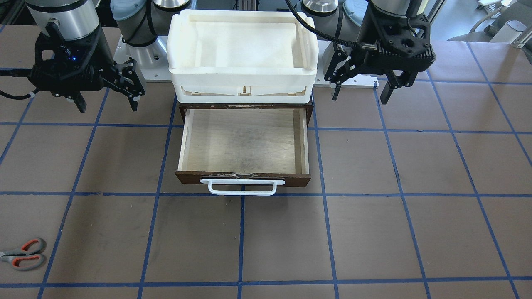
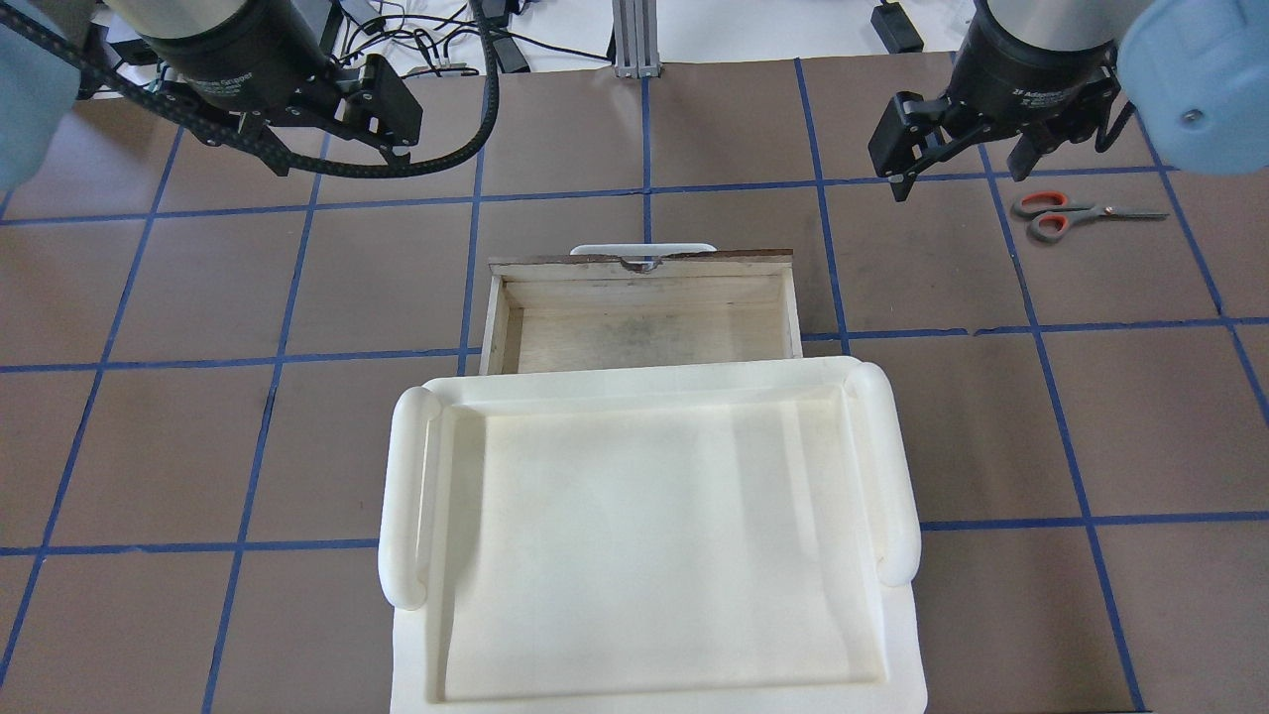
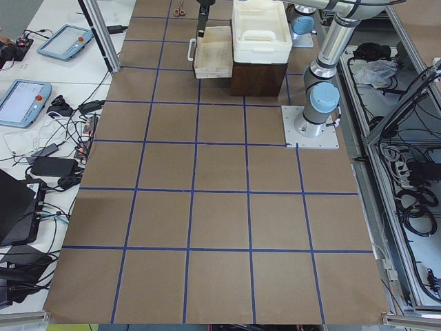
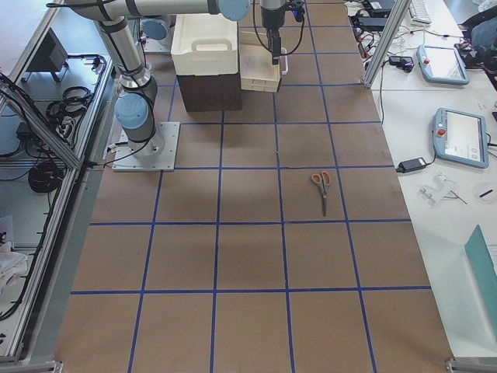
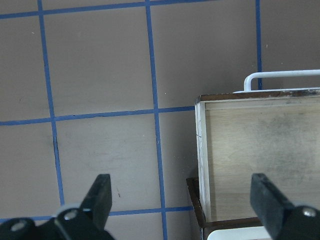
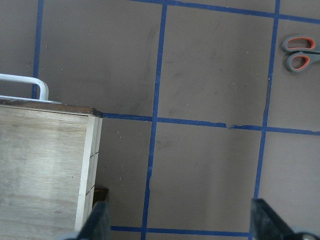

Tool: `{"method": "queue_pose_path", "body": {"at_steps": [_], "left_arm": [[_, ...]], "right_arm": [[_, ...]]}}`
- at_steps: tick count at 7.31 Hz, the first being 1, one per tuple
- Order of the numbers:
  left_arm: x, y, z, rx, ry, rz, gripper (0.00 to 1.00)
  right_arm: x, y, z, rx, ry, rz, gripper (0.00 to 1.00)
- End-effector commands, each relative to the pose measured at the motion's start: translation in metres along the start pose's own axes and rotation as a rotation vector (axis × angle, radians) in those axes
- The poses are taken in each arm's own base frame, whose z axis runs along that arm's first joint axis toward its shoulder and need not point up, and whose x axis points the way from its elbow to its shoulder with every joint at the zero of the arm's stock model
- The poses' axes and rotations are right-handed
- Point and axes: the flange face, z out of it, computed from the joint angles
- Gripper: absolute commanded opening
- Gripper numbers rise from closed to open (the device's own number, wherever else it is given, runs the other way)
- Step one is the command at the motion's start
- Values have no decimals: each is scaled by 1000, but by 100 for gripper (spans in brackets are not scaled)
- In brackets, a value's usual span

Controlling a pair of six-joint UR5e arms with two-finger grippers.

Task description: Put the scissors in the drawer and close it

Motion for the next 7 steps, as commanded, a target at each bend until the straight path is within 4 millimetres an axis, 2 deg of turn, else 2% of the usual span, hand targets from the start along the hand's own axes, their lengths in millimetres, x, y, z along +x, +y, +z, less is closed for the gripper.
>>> {"method": "queue_pose_path", "body": {"at_steps": [1, 3, 4, 5, 6, 7], "left_arm": [[0, 0, 0, 1, 1, 0, 100], [0, 0, 0, 0, 3, -2, 100], [0, 0, 0, 0, 3, 0, 100], [0, 0, 0, 0, 3, 0, 100], [0, -1, 0, 1, 1, -2, 100], [0, 0, 0, 1, 3, -2, 100]], "right_arm": [[0, 0, 0, 1, 2, -3, 100], [2, -1, 0, 0, 4, -12, 100], [13, -2, 2, -2, 1, -10, 100], [36, -5, 5, -7, 4, -110, 100], [68, -8, 10, -18, 5, -195, 100], [102, -14, 24, -46, 1, -262, 100]]}}
